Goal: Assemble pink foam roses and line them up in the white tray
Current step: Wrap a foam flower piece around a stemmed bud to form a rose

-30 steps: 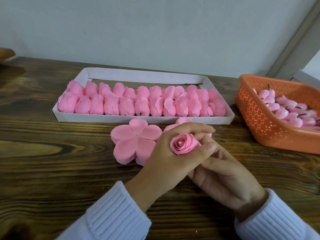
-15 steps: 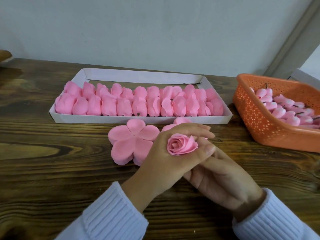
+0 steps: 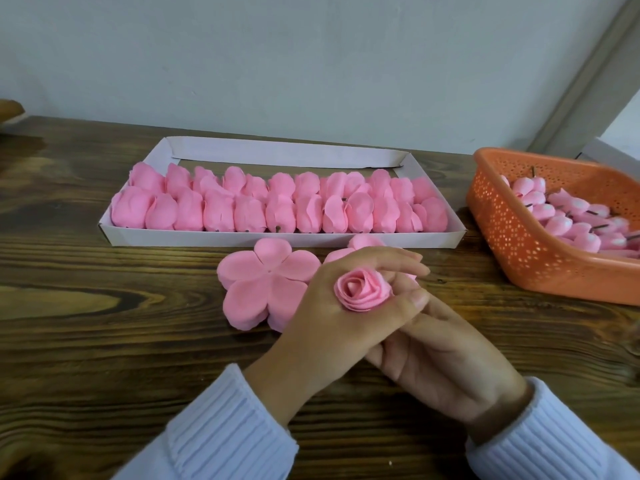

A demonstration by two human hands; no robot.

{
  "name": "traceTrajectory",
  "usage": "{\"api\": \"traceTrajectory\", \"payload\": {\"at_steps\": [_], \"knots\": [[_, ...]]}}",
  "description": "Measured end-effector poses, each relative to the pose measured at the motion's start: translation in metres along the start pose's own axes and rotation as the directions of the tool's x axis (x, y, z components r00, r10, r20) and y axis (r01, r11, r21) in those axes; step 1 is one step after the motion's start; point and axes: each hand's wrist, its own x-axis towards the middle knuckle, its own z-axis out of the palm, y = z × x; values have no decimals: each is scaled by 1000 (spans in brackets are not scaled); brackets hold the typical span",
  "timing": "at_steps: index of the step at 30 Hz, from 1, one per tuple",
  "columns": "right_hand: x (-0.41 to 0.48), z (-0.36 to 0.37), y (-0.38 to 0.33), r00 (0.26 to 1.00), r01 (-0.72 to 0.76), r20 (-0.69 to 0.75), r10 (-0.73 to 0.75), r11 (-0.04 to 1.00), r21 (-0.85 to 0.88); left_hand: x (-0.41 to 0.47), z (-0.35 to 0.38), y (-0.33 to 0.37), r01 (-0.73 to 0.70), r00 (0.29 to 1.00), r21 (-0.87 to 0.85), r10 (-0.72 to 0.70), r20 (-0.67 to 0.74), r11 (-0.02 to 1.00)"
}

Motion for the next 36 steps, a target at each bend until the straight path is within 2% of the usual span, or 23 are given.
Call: {"api": "traceTrajectory", "payload": {"at_steps": [3, 8, 13, 17, 23, 27, 30, 36], "knots": [[3, -1, 0, 1000, -21, -2, 21, 999, 41, 0, 1, 1, -6, 999, -6, 6, -35, 1000], [4, 0, 1, 993, -69, -102, 62, 995, -69, 0, 1, 2, 25, 1000, -37, -25, -7, 999], [2, 0, -1, 998, 42, 36, -44, 998, 43, 1, 1, 3, 23, 1000, -33, -23, -7, 999], [2, -1, -1, 996, 33, 85, -39, 997, 65, 1, 0, 3, 25, 1000, -39, -25, -1, 999], [3, 0, 1, 998, -64, -5, 63, 996, -64, -1, -1, 5, 48, 999, -131, -47, 10, 990], [1, -4, 1, 999, 19, -48, -17, 999, 42, 0, 0, 0, 29, 1000, -66, -29, 1, 997], [1, -1, -1, 996, 89, 19, -92, 990, 112, 2, 2, -3, 10, 999, -60, -13, -46, 998], [3, 1, -4, 998, 36, 46, -42, 990, 137, 3, 0, 0, -32, 999, -20, 32, -36, 999]]}}
